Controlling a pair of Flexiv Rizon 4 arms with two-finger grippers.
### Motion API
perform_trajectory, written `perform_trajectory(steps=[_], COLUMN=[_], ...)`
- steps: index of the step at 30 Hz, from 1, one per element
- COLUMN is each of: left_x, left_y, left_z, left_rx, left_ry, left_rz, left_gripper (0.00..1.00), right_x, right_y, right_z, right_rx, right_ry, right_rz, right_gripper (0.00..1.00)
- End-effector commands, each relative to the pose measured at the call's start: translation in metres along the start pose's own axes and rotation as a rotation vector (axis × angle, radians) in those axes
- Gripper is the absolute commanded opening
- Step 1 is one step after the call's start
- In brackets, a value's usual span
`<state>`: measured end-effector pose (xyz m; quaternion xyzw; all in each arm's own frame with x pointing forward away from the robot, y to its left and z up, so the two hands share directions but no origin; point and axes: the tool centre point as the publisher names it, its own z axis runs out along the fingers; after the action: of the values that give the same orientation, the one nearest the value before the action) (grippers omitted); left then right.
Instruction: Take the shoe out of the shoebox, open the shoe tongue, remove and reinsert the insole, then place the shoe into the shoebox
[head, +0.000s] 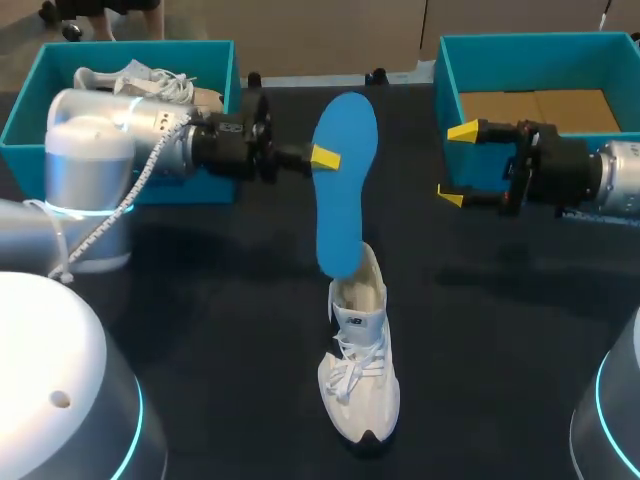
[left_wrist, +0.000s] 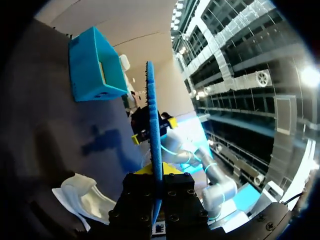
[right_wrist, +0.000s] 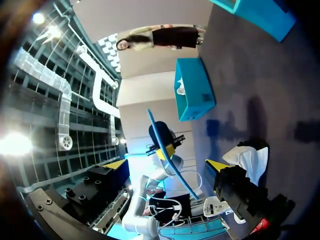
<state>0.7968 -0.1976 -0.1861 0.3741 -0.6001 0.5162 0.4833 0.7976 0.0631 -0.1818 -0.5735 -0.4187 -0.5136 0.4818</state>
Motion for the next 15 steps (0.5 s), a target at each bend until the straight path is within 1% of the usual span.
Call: perform_trajectory(steps=[1,5,8,15], left_x=[-0.002,-0.002,-0.005,-0.014], left_y=[0.003,0.003,0.006,0.004], left_z=[0.005,0.008,0.013,0.018], left_rx=[0.07,0.08,0.082,0.076], left_ry=[-0.023,-0.028,-0.038,-0.047], left_rz=[-0.068,-0.084,-0.1,-0.151], left_gripper=[0.0,0.0,0.0,0.0], right_x=[0.0,0.0,0.0,0.0], right_y=[-0.001,-0.001,-0.001,-0.001], right_z=[0.001,0.001,0.001,0.001], right_rx=[-0.003,-0.003,-0.003,-0.003], right_ry=[0.001,0.001,0.001,0.001], right_rz=[-0.001,-0.001,-0.001,-0.001], right_gripper=[1.0,1.0,1.0,1.0])
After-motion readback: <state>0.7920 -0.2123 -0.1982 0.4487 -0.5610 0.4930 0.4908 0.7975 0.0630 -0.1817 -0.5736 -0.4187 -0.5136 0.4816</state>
